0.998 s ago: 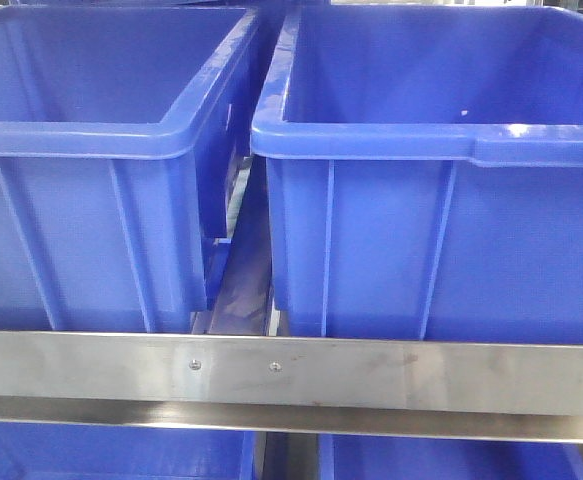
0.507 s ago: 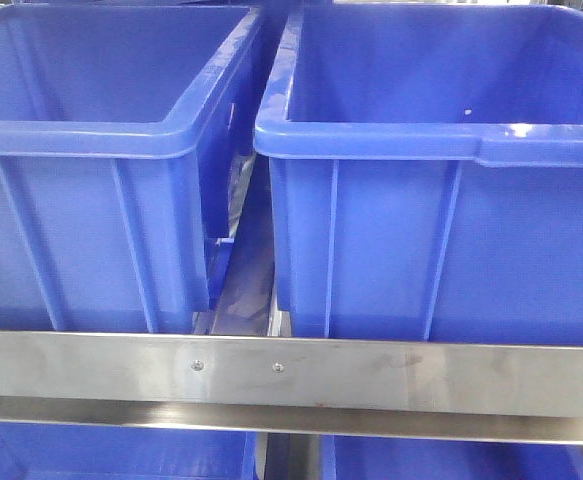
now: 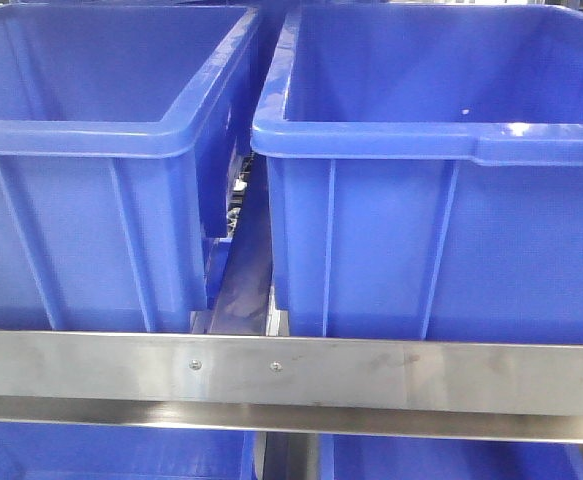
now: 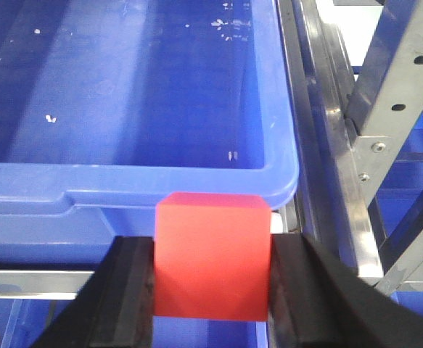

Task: Sort and place red and blue blocks on shelf

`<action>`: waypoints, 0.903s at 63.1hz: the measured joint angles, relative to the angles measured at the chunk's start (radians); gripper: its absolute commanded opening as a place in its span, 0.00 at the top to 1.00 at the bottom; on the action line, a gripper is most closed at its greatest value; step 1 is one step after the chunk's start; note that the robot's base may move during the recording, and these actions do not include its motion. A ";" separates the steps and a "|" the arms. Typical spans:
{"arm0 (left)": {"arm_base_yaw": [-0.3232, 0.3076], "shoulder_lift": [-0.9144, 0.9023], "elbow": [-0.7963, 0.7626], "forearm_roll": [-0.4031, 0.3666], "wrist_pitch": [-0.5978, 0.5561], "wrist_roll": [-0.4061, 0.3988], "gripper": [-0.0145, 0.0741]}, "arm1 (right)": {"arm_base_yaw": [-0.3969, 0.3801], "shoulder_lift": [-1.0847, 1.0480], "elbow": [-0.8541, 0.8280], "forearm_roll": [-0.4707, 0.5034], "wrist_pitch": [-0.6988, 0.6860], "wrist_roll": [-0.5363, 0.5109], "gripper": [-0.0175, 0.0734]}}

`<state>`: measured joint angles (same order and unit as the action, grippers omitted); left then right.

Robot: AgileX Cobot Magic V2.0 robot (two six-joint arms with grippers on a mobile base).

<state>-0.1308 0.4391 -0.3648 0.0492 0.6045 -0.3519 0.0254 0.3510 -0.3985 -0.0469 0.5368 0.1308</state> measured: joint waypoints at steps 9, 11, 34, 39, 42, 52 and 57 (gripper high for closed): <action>0.000 0.000 0.000 0.000 0.000 0.000 0.70 | 0.000 0.000 0.000 0.000 0.000 0.000 0.74; 0.000 0.000 0.000 0.000 0.000 0.000 0.70 | 0.000 0.000 0.000 0.000 0.000 0.000 0.74; 0.000 0.000 0.000 0.000 0.000 0.000 0.70 | 0.000 0.000 0.000 0.000 0.000 0.000 0.74; 0.000 0.000 0.000 0.000 0.000 0.000 0.70 | 0.000 0.000 0.000 0.000 0.000 0.000 0.74; 0.000 0.000 0.000 0.000 0.000 0.000 0.70 | 0.000 0.000 0.000 0.000 0.000 0.000 0.74; 0.000 0.000 0.000 0.000 0.000 0.000 0.70 | 0.000 0.000 0.000 0.000 0.000 0.000 0.74; 0.000 0.000 0.000 0.000 0.000 0.000 0.70 | 0.000 0.000 0.000 0.000 0.000 0.000 0.74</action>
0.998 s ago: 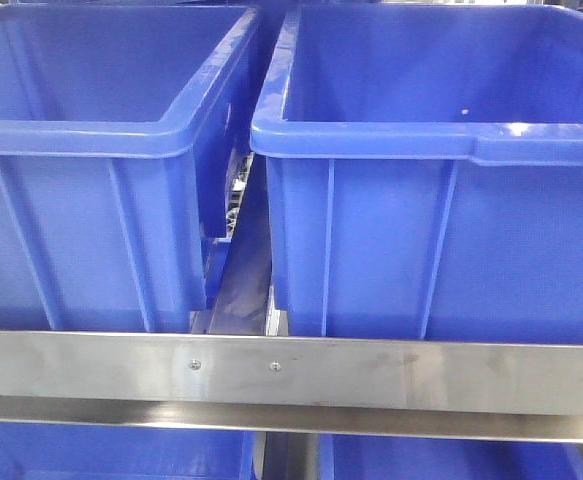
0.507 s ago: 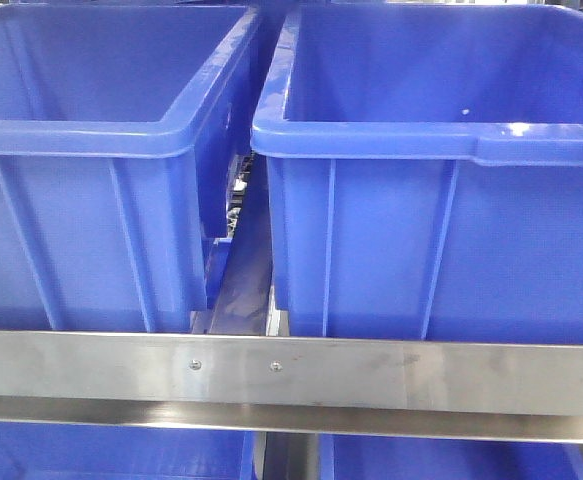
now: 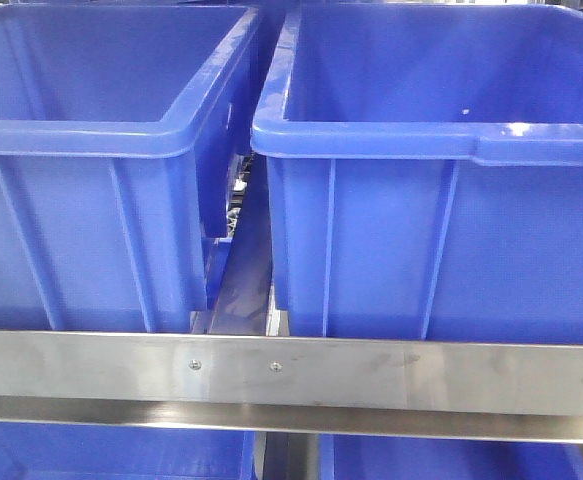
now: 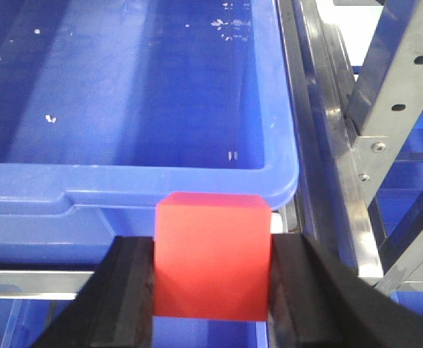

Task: Sort and place red and blue blocks on shelf

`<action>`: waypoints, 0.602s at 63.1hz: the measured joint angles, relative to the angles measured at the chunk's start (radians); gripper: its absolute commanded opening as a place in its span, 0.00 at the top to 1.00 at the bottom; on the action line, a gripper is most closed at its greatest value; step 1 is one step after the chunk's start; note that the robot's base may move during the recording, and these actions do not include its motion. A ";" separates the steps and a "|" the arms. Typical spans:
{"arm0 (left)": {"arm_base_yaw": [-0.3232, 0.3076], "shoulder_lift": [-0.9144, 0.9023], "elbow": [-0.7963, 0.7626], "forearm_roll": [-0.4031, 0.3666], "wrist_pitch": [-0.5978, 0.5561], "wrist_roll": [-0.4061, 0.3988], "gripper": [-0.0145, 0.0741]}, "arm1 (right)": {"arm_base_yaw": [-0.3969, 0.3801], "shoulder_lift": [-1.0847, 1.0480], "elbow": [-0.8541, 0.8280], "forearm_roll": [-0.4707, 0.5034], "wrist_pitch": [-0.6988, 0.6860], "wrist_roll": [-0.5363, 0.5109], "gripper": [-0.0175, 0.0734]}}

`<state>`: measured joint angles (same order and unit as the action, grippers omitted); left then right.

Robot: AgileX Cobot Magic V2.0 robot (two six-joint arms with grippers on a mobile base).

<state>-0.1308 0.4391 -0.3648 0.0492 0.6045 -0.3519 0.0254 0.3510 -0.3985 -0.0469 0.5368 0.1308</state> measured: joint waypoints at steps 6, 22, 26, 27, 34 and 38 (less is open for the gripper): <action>0.000 0.000 0.000 0.000 0.000 0.000 0.70 | 0.000 0.000 0.000 0.000 0.000 0.000 0.74; 0.000 0.000 0.000 0.000 0.000 0.000 0.70 | 0.000 0.000 0.000 0.000 0.000 0.000 0.74; 0.000 0.000 0.000 0.000 0.000 0.000 0.70 | 0.000 0.000 0.000 0.000 0.000 0.000 0.74; 0.000 0.000 0.000 0.000 0.000 0.000 0.70 | 0.000 0.000 0.000 0.000 0.000 0.000 0.74; 0.000 0.000 0.000 0.000 0.000 0.000 0.70 | 0.000 0.000 0.000 0.000 0.000 0.000 0.74; -0.002 0.000 0.000 0.000 0.000 0.000 0.70 | 0.000 0.000 0.000 0.000 0.000 0.000 0.74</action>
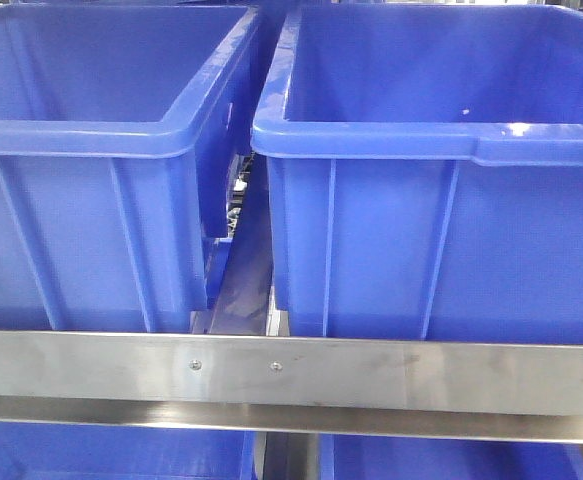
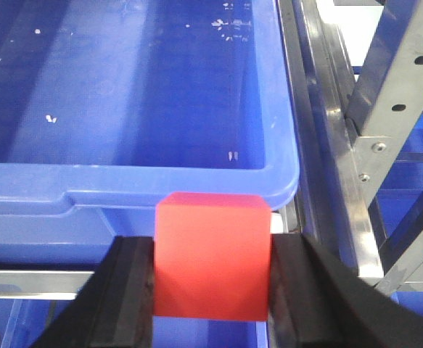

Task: Sort and place red and blue blocks on shelf

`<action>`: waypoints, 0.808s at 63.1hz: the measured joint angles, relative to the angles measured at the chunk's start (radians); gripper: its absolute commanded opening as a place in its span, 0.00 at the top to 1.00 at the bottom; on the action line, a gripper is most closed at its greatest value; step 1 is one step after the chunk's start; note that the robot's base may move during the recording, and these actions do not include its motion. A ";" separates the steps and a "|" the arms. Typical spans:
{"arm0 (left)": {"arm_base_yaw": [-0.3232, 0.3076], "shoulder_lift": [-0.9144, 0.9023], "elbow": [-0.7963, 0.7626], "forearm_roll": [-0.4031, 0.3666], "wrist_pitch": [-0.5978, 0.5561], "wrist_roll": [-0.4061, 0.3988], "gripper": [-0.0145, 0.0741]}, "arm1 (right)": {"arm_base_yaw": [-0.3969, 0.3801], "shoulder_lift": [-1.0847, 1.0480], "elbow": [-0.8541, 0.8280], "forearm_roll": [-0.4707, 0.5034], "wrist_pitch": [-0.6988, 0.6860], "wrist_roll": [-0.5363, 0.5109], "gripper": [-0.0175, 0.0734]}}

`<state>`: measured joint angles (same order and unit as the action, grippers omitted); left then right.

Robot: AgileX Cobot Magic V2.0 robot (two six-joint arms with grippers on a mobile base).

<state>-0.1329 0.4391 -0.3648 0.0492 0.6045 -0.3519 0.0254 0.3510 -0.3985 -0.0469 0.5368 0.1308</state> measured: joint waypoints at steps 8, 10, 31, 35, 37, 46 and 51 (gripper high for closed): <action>-0.006 0.000 0.000 0.000 0.000 0.000 0.70 | 0.000 0.000 0.000 0.000 0.000 0.000 0.74; -0.006 0.000 0.000 0.000 0.000 0.000 0.70 | 0.000 0.000 0.000 0.000 0.000 0.000 0.74; -0.006 0.000 0.000 0.000 0.000 0.000 0.70 | 0.000 0.000 0.000 0.000 0.000 0.000 0.74; -0.006 0.000 0.000 0.000 0.000 0.000 0.70 | 0.000 0.000 0.000 0.000 0.000 0.000 0.74; -0.006 0.000 0.000 0.000 0.000 0.000 0.70 | 0.000 0.000 0.000 0.000 0.000 0.000 0.74; -0.006 0.000 0.000 0.000 0.000 0.000 0.70 | 0.000 0.000 0.000 0.000 0.000 0.000 0.74; -0.006 0.000 0.000 0.000 0.000 0.000 0.70 | 0.000 0.000 0.000 0.000 0.000 0.000 0.74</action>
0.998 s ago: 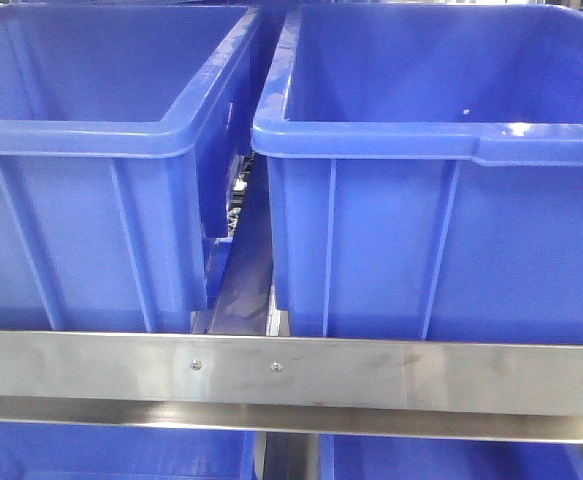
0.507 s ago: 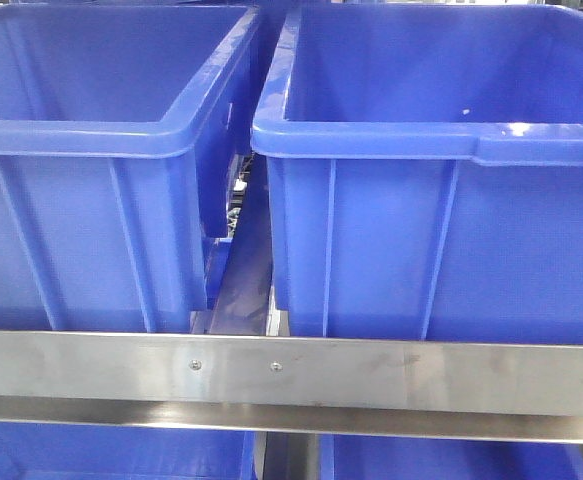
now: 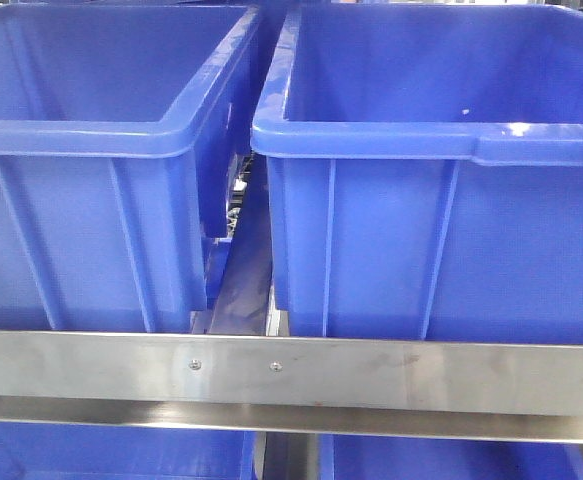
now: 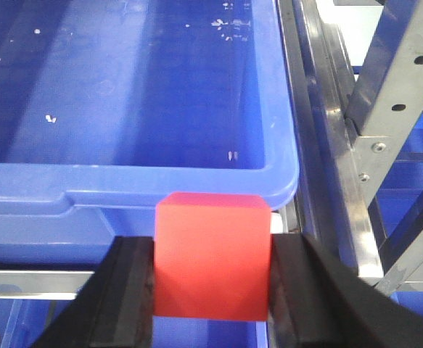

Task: Sort and place red and blue blocks on shelf

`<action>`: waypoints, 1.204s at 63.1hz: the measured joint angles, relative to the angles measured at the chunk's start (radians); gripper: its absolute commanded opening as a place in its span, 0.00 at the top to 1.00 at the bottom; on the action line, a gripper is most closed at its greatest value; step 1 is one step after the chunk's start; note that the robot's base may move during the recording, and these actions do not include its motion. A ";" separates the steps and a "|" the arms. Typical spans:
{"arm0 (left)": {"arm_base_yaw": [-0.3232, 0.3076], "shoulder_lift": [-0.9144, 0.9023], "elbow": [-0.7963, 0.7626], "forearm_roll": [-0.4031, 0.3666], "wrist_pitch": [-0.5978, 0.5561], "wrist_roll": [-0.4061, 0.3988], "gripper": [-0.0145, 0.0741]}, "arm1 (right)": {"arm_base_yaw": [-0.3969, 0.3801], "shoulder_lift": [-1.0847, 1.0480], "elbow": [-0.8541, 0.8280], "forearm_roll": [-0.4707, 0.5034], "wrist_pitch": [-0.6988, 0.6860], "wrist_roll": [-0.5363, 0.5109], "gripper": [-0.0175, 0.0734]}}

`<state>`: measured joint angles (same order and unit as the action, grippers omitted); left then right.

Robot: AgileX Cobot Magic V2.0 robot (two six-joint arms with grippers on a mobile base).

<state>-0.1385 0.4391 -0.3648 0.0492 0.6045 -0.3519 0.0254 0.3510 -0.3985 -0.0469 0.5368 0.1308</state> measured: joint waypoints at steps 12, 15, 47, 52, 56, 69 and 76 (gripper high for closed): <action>0.000 0.000 0.000 0.000 0.000 0.000 0.70 | 0.000 0.000 0.000 0.000 0.000 0.000 0.74; 0.000 0.000 0.000 0.000 0.000 0.000 0.70 | 0.000 0.000 0.000 0.000 0.000 0.000 0.74; 0.000 0.000 0.000 0.001 -0.042 0.000 0.70 | 0.000 0.000 0.000 0.000 -0.002 0.000 0.74; 0.000 0.000 -0.002 0.000 -0.060 0.000 0.70 | 0.000 0.000 0.000 0.000 -0.004 0.000 0.74; 0.000 0.000 -0.010 0.000 -0.075 0.000 0.70 | 0.000 0.000 0.000 0.000 -0.008 0.000 0.74; 0.000 0.000 -0.057 0.002 -0.110 0.002 0.70 | 0.000 0.000 -0.011 0.000 -0.017 0.000 0.74; 0.000 0.000 -0.088 0.011 -0.122 0.002 0.70 | 0.000 0.000 -0.031 0.000 -0.036 0.000 0.74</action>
<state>-0.1385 0.4391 -0.4528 0.0600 0.4827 -0.3499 0.0254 0.3510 -0.4297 -0.0469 0.5010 0.1308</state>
